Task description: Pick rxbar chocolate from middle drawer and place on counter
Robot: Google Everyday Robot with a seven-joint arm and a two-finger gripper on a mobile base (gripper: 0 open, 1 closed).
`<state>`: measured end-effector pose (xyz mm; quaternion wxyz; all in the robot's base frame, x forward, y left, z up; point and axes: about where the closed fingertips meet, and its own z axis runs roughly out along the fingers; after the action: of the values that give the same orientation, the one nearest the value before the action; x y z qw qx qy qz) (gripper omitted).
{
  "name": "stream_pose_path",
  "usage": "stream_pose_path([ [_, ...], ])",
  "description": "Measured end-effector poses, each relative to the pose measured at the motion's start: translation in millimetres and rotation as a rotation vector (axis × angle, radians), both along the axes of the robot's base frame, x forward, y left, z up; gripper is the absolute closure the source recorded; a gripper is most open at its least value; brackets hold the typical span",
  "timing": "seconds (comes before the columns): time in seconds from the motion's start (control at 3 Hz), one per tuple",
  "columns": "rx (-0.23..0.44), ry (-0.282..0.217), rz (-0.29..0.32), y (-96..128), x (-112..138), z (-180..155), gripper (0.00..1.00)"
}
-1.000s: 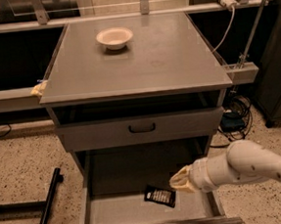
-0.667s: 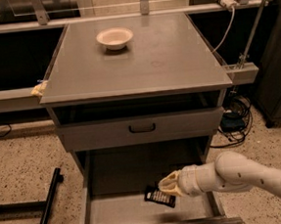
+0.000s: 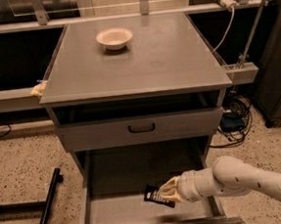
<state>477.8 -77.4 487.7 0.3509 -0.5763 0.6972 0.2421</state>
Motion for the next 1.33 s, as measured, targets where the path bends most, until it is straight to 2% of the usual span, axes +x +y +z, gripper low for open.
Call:
stream_pose_path([
  [0.33,-0.034,-0.037,-0.018,-12.4,9.2,-21.8,0.82],
  [0.67,-0.039,-0.085,-0.029,-18.3,23.0,-42.7,0.58],
  [1.0,-0.030,-0.110,-0.031,-17.0,35.8,-59.0,0.35],
  [1.33,-0.015,-0.106,-0.024,-11.2,43.5,-74.2,0.22],
])
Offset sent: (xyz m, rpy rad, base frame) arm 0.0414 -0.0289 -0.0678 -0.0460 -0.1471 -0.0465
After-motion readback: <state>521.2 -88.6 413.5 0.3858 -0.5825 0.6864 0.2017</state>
